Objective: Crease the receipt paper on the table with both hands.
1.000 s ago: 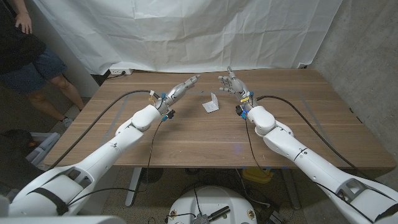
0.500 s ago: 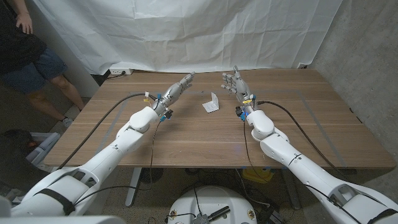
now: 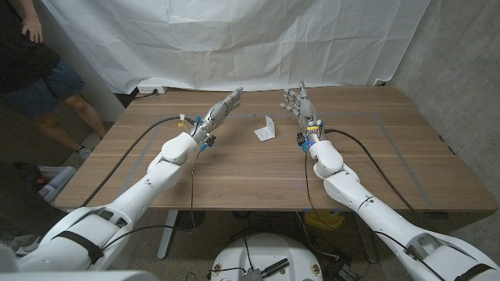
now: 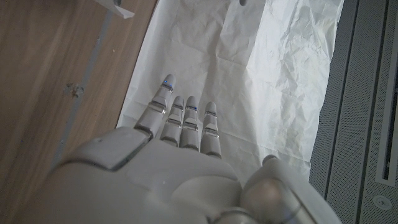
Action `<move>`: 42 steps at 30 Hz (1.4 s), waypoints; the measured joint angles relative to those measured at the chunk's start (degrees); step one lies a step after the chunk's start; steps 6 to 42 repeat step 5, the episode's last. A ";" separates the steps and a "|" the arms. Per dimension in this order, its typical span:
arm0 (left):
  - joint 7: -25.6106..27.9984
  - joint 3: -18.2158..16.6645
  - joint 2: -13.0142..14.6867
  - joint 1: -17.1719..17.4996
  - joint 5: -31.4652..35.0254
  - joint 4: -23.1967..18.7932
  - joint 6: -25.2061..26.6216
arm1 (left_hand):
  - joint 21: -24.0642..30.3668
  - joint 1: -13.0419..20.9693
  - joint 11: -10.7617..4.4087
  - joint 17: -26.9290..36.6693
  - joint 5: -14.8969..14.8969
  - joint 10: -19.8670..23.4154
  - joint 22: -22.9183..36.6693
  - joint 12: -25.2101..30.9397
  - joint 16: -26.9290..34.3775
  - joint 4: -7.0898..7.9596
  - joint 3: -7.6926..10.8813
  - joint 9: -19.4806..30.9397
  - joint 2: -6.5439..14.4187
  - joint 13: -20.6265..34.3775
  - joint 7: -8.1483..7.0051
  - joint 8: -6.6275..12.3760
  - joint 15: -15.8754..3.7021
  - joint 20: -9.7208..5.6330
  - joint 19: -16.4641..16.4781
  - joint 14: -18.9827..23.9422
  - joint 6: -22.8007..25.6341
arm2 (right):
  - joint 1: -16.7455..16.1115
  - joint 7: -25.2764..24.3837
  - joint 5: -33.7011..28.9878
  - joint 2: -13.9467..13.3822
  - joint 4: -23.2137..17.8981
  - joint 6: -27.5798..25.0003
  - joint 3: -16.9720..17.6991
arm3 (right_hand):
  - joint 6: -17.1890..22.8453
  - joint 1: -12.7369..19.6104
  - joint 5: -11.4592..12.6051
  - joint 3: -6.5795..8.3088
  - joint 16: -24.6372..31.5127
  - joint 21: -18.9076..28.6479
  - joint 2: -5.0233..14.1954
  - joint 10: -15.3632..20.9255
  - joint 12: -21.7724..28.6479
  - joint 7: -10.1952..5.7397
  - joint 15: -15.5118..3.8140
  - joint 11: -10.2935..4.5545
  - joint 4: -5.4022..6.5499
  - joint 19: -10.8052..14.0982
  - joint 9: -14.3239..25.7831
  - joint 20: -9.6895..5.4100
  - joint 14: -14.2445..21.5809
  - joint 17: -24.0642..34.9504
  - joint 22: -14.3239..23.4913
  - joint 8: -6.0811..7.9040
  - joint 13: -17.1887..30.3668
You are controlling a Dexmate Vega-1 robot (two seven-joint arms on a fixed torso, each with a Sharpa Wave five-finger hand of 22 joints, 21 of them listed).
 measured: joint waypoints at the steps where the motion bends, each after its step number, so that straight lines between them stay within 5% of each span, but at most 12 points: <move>1: -0.13 -0.02 -0.04 -0.04 0.00 0.09 -0.11 | 0.00 -0.01 0.00 0.00 0.00 0.00 0.00 0.00 0.00 0.00 0.00 0.00 0.02 0.00 0.00 0.00 0.00 0.00 0.00 0.00 0.00 | -0.09 -0.12 -0.06 -0.06 -0.12 0.03 0.07 | 0.00 0.00 0.00 0.00 0.00 0.00 0.00 0.14 0.18 0.00 0.00 0.13 0.00 0.00 0.00 0.00 0.00 -0.10 0.00 0.00 0.00; 42: -0.71 -0.06 -0.18 -0.27 0.08 0.42 -0.25 | 0.00 0.13 0.00 0.00 0.00 0.00 0.00 0.00 0.00 0.00 0.00 0.00 0.17 0.00 0.00 0.00 0.00 0.00 0.00 0.00 0.00 | -0.60 -0.84 -0.32 -0.23 -0.44 0.55 0.42 | 0.00 0.00 -0.14 0.00 0.26 0.00 0.00 0.32 0.18 0.00 0.00 0.31 0.00 0.00 0.00 0.00 0.00 -0.28 0.00 0.21 0.00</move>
